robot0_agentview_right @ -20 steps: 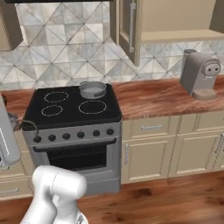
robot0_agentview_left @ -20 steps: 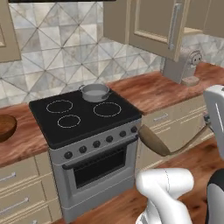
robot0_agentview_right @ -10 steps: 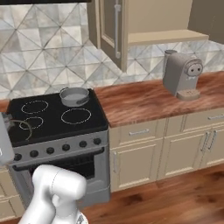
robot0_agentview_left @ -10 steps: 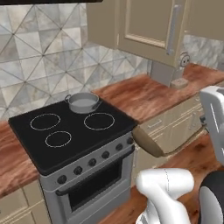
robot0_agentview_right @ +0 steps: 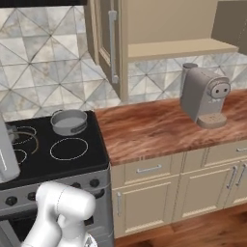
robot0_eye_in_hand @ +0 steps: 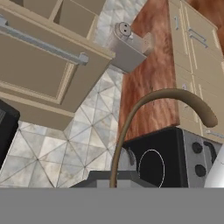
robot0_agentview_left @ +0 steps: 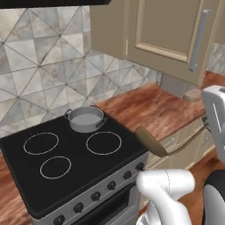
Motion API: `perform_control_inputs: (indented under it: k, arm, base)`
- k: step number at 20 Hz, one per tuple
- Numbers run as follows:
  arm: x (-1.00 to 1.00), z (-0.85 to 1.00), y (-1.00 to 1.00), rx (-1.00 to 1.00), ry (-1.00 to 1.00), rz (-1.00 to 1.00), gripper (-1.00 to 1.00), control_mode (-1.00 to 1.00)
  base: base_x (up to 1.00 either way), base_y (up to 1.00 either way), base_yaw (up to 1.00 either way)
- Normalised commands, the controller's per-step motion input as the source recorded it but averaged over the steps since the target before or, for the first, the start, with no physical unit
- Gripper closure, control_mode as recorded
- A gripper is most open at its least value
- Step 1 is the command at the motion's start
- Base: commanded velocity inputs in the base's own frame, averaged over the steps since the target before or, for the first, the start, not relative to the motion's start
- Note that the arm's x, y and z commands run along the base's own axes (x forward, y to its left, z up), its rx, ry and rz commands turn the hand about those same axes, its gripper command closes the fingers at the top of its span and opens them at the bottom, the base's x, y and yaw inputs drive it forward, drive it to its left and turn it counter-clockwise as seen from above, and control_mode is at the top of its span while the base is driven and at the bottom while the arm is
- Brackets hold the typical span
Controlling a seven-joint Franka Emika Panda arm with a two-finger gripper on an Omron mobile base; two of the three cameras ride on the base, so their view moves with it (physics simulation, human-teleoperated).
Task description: Open the cabinet and move the ladle to the pot. Then close the cabinet.
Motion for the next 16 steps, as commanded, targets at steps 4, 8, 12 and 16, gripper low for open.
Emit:
perform_control_inputs:
  k: [4,8,12,16]
  arm:
    - [0.0,0.0,0.0,0.0,0.0,0.0,1.0,1.0]
    - [0.0,0.0,0.0,0.0,0.0,0.0,1.0,1.0]
    - [0.0,0.0,0.0,0.0,0.0,0.0,1.0,1.0]
    - [0.0,0.0,0.0,0.0,0.0,0.0,1.0,1.0]
  base:
    - [0.56,0.31,0.0]
    - [0.59,0.41,0.0]
    - [0.96,0.0,0.0]
    - [1.0,0.15,0.03]
